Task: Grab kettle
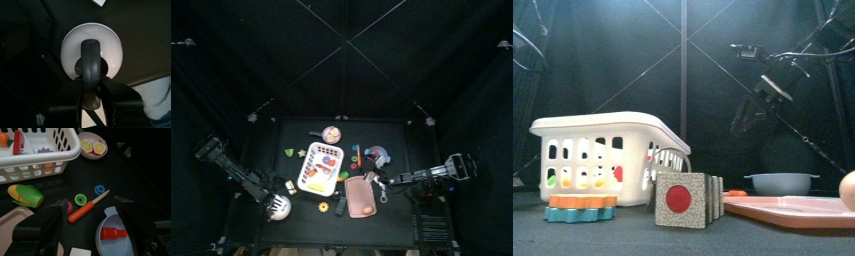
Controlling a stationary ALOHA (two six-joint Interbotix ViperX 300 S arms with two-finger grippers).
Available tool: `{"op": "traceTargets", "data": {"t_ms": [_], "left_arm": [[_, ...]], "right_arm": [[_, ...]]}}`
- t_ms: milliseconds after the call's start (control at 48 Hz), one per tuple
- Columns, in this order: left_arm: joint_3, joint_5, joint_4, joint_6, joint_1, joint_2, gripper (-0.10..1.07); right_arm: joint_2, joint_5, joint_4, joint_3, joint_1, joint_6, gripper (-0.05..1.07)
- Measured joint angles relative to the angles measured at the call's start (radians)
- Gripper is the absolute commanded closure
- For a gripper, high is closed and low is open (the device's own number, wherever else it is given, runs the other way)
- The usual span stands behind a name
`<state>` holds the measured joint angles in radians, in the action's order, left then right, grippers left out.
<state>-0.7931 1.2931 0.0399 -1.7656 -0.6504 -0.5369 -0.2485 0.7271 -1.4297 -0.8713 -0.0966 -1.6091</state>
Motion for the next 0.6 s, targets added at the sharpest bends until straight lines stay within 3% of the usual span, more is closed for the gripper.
{"op": "traceTargets", "data": {"t_ms": [604], "left_arm": [[0.035, 0.035, -0.061, 0.006, 0.018, -0.034, 0.39]], "right_arm": [[0.0, 0.002, 0.057, 0.002, -0.005, 0.0, 0.01]]}}
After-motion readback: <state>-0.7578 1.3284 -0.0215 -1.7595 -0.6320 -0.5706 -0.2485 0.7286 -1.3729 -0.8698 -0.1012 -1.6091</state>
